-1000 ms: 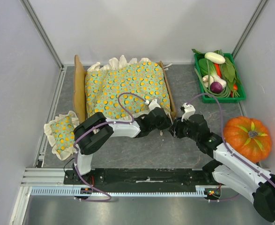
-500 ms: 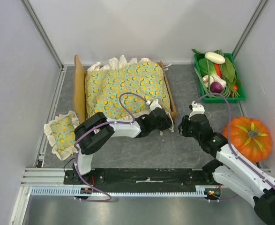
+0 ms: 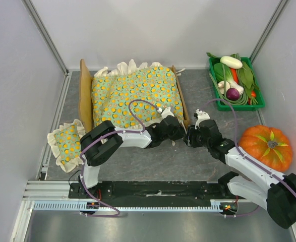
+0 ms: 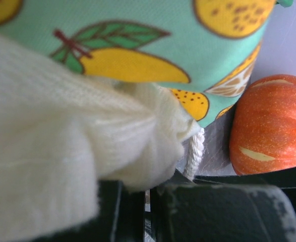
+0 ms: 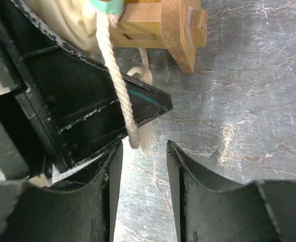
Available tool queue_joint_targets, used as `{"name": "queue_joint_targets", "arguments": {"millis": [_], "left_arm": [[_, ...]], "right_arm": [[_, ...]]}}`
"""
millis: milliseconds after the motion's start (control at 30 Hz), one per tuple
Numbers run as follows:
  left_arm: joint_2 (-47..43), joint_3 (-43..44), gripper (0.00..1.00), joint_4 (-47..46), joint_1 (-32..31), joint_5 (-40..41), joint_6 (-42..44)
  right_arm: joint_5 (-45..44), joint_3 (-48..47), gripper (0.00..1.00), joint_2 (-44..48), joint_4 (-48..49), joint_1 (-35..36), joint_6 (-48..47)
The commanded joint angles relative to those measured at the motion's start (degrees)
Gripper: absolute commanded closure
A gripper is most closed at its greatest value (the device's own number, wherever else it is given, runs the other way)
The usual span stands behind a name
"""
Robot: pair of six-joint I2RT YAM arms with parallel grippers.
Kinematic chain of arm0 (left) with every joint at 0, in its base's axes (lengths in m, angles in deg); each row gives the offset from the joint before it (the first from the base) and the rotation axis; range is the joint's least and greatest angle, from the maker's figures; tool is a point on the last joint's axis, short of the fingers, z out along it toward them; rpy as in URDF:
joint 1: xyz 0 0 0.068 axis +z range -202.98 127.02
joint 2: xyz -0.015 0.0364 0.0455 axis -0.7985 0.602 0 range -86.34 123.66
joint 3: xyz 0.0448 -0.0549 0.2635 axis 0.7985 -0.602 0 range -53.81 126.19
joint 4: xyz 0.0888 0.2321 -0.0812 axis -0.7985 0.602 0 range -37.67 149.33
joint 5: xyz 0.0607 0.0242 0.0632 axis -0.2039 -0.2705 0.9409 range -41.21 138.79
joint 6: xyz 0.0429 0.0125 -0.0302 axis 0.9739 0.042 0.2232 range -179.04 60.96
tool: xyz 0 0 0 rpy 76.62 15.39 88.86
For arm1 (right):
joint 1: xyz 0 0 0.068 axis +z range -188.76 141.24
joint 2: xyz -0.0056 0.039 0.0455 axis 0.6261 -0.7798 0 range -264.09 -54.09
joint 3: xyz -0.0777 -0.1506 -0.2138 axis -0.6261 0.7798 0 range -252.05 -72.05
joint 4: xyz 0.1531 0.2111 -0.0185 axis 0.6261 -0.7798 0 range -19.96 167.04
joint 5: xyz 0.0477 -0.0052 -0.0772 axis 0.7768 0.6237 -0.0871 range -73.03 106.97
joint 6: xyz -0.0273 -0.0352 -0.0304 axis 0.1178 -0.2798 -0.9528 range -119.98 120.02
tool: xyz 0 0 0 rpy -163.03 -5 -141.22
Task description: Set up the pet bed
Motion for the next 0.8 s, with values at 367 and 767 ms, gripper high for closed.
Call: {"name": "queue_joint_targets", "arguments": {"millis": [367, 767], "left_arm": [[0.4, 0.1, 0.98, -2.4, 0.8, -1.0, 1.1], [0.4, -0.3, 0.98, -3.3, 0.8, -1.4, 0.5]], "right_arm": [[3.8, 1.2, 0.5, -1.8, 3.6, -0.2, -5.3], [2.4, 0.3, 0.7, -6.1, 6.9, -0.2, -5.2]]}}
